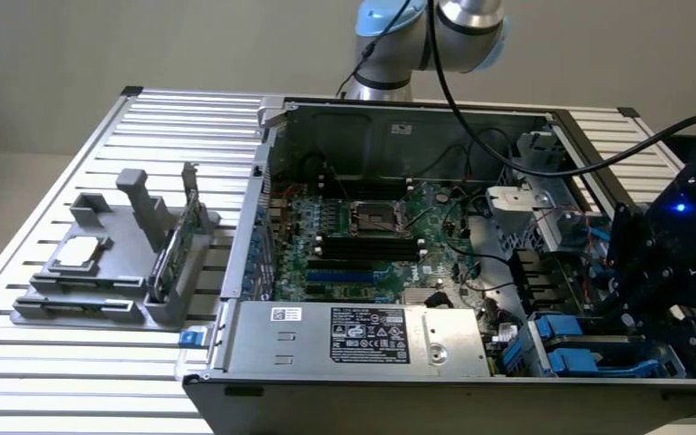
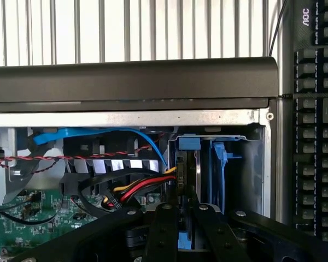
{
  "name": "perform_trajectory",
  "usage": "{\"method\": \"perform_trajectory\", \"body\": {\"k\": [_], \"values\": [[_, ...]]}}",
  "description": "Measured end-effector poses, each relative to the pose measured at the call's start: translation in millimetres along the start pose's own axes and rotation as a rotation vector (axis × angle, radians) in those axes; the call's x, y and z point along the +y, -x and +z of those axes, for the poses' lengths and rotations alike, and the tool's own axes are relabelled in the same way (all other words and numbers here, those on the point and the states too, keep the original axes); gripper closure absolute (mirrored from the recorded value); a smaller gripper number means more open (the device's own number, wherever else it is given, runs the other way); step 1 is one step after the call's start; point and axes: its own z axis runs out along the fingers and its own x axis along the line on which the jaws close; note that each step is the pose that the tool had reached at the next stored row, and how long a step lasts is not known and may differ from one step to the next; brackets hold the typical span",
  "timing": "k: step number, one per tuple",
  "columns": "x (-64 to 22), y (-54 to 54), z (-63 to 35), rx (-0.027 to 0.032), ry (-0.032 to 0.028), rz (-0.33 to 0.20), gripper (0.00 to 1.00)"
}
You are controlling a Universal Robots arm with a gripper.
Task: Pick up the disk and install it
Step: 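Insert the first disk wire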
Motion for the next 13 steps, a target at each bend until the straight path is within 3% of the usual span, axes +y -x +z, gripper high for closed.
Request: {"method": "perform_trajectory", "body": {"k": [13], "values": [[0.7, 0.3, 3.7, -0.0001, -0.0001, 0.000, 0.84]]}}
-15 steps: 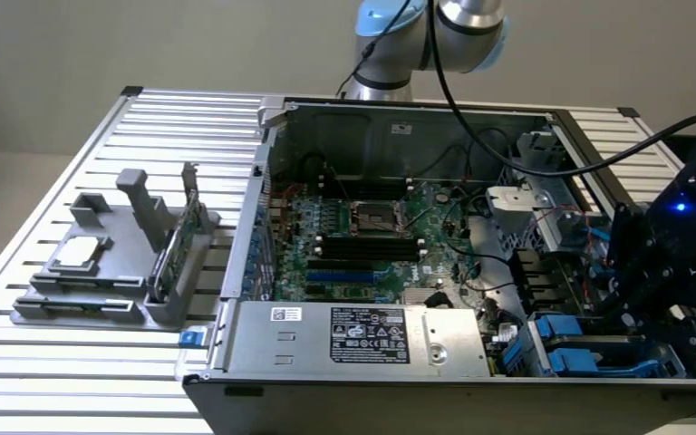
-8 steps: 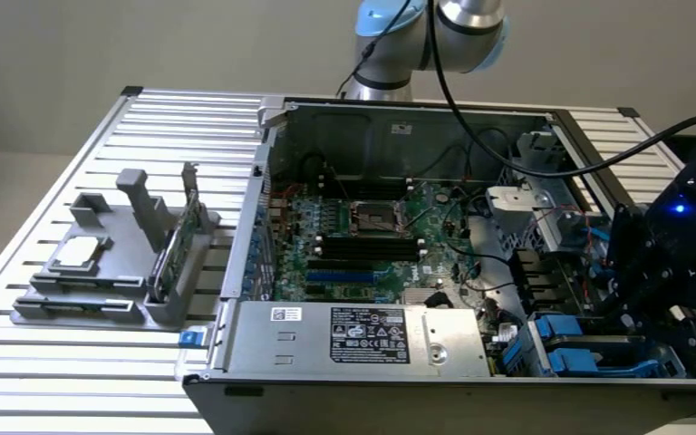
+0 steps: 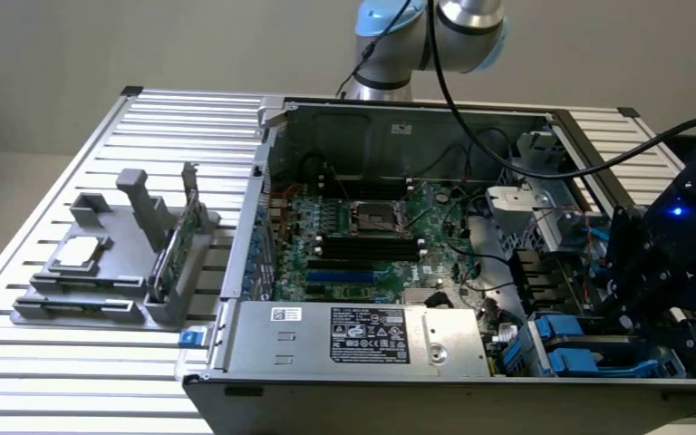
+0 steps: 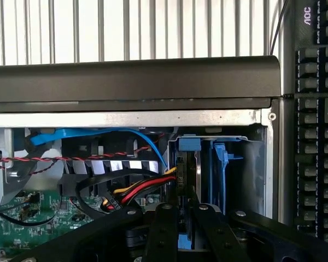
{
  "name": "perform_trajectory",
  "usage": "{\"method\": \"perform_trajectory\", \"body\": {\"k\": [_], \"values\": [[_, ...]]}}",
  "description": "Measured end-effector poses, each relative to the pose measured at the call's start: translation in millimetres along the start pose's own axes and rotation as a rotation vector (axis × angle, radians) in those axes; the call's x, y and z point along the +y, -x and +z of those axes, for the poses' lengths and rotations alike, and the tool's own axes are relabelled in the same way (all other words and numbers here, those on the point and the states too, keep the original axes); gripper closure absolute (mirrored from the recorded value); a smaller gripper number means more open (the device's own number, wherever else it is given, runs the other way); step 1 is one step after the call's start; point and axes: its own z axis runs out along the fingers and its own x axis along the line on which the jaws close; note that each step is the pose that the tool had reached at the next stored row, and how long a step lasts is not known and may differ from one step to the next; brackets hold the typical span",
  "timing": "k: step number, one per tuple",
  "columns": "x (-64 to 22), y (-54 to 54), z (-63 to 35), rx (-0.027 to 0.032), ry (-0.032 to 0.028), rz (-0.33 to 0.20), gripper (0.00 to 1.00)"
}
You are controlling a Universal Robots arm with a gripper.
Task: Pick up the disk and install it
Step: 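Insert the first disk wire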
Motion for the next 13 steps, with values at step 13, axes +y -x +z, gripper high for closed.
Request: {"method": "perform_trajectory", "body": {"k": [13], "values": [[1.6, 0.1, 2.6, 0.0016, 0.0002, 0.000, 0.82]]}}
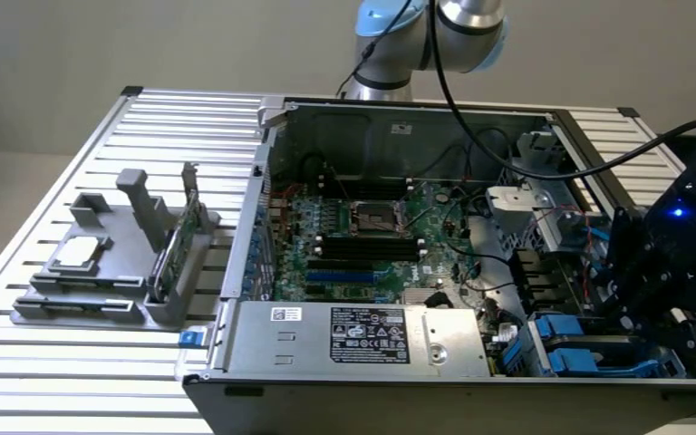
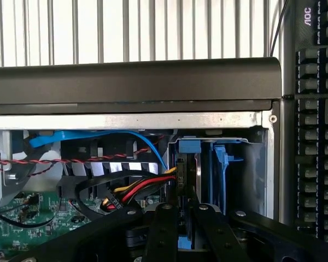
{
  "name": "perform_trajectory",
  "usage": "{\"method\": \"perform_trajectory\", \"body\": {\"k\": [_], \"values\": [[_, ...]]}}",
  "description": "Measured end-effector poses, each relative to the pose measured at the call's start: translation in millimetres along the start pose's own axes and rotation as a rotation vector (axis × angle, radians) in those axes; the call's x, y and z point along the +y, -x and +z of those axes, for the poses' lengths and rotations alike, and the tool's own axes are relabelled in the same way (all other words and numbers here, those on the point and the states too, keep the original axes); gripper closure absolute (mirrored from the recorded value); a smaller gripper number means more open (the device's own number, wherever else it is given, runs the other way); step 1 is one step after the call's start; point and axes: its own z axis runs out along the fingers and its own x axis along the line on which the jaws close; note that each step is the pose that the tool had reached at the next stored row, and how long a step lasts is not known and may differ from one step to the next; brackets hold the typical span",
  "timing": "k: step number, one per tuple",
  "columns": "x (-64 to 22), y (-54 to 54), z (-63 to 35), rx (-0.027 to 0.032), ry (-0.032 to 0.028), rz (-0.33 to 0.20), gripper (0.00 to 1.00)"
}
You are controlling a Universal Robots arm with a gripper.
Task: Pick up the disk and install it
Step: 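Insert the first disk wire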
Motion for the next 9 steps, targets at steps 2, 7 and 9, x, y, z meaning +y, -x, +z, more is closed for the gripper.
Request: {"method": "perform_trajectory", "body": {"k": [2, 7, 9], "values": [[0.0, 0.0, -2.7, -0.0012, -0.0024, 0.000, 0.75], [-0.2, 0.3, -10.1, -0.0017, -0.0056, 0.001, 0.75], [-1.9, 0.6, -11.3, -0.0014, -0.0056, 0.001, 0.75]]}}
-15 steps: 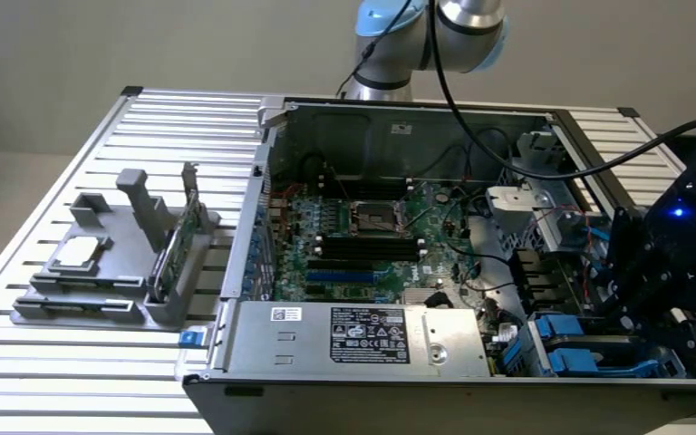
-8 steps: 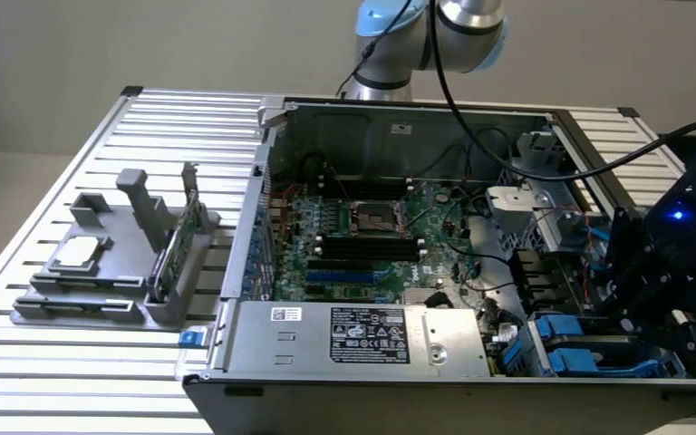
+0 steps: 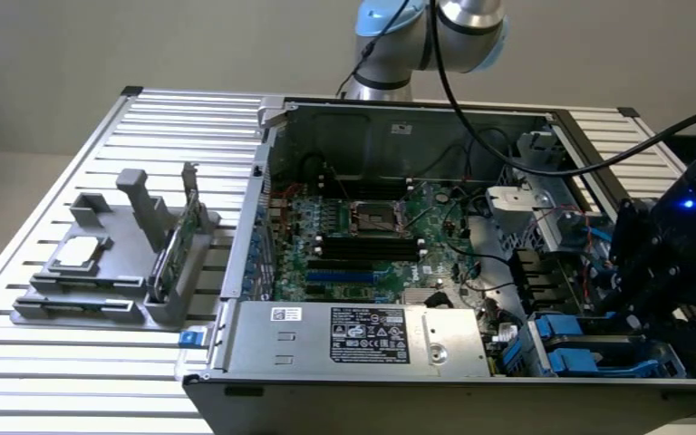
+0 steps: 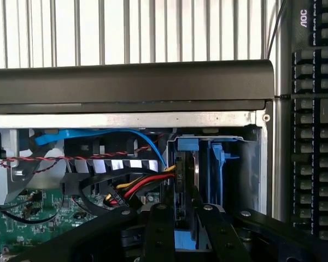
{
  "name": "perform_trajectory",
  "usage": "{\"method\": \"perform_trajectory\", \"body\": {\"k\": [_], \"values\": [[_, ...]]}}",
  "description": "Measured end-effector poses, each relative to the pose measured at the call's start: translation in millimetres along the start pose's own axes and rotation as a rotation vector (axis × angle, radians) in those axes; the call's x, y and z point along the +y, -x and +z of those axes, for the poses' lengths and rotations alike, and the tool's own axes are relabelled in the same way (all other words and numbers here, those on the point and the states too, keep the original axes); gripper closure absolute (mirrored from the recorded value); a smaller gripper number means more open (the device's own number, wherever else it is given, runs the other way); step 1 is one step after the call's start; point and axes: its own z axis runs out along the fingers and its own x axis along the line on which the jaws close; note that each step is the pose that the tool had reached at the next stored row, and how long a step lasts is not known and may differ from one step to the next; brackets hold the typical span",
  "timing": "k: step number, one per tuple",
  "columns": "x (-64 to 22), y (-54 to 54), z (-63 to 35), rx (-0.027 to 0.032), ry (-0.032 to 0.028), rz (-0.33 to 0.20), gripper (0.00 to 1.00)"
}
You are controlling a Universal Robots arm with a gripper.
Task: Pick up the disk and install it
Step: 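Insert the first disk wire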
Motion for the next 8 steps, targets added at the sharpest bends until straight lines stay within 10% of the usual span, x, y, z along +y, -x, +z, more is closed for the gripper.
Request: {"method": "perform_trajectory", "body": {"k": [8], "values": [[-26.3, 2.4, -2.7, -0.0002, 0.0000, -0.001, 0.75]]}}
